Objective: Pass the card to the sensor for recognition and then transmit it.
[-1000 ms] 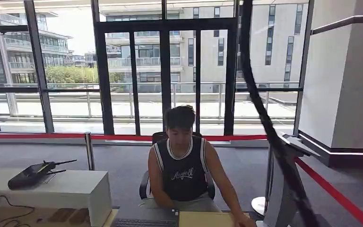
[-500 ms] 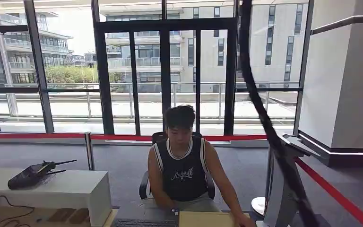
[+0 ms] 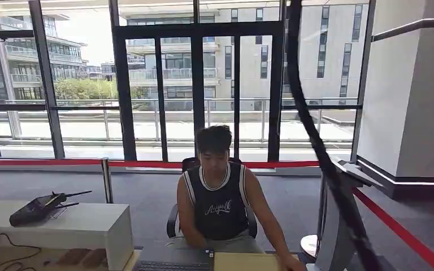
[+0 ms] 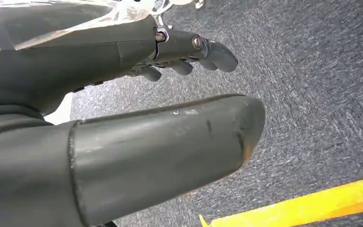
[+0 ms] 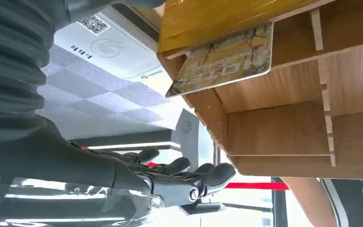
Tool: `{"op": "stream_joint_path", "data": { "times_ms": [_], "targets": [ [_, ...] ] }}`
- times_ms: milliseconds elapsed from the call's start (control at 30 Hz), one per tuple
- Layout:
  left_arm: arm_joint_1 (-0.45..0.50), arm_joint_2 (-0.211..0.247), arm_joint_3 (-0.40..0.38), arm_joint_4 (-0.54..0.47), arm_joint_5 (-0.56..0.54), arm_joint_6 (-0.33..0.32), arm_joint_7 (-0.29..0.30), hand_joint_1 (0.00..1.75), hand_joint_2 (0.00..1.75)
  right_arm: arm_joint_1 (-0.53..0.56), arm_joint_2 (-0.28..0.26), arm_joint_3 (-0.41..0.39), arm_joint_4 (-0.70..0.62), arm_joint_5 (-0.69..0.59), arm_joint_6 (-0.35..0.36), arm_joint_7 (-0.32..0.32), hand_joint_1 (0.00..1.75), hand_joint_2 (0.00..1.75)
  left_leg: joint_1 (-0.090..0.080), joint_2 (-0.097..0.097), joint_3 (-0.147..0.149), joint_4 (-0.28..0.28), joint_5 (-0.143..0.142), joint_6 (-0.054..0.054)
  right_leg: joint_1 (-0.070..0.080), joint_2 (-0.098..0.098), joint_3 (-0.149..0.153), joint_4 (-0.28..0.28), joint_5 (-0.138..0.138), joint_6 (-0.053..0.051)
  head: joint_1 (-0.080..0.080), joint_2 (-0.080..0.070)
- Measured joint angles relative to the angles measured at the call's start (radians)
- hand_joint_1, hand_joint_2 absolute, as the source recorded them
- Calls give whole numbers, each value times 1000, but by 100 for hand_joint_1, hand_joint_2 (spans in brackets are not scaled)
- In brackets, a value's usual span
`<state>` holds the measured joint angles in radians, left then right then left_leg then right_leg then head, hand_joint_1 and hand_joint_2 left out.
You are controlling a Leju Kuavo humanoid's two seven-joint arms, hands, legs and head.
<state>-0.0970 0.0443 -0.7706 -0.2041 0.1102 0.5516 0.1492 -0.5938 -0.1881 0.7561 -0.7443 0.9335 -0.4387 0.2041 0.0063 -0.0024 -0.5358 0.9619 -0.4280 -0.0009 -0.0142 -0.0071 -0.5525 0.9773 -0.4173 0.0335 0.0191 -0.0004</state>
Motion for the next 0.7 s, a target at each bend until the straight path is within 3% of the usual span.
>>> {"op": "stream_joint_path", "data": {
  "times_ms": [533, 567, 600, 633, 700],
  "targets": [
    [0, 0, 0, 0, 2, -2, 18, 0, 0, -2, 15, 0, 14, -4, 11, -28, 2, 175, 0, 0, 0, 0, 0, 0, 0, 0, 0, 0, 0, 0, 0, 0],
    [0, 0, 0, 0, 2, -2, 18, 0, 0, -3, 18, 0, 15, -6, 15, -31, 65, 175, 0, 0, 0, 0, 0, 0, 0, 0, 0, 0, 0, 0, 0, 0],
    [0, 0, 0, 0, 3, -2, 18, 0, 0, -4, 20, 0, 18, -6, 18, -35, 148, 175, 0, 0, 0, 0, 0, 0, 0, 0, 0, 0, 0, 0, 0, 0],
    [0, 0, 0, 0, 3, -2, 18, 0, 0, -4, 22, 0, 18, -8, 19, -37, 157, 175, 0, 0, 0, 0, 0, 0, 0, 0, 0, 0, 0, 0, 0, 0],
    [0, 0, 0, 0, 3, -2, 18, 0, 0, -4, 22, 0, 18, -8, 19, -37, 157, 175, 0, 0, 0, 0, 0, 0, 0, 0, 0, 0, 0, 0, 0, 0]
  ]
}}
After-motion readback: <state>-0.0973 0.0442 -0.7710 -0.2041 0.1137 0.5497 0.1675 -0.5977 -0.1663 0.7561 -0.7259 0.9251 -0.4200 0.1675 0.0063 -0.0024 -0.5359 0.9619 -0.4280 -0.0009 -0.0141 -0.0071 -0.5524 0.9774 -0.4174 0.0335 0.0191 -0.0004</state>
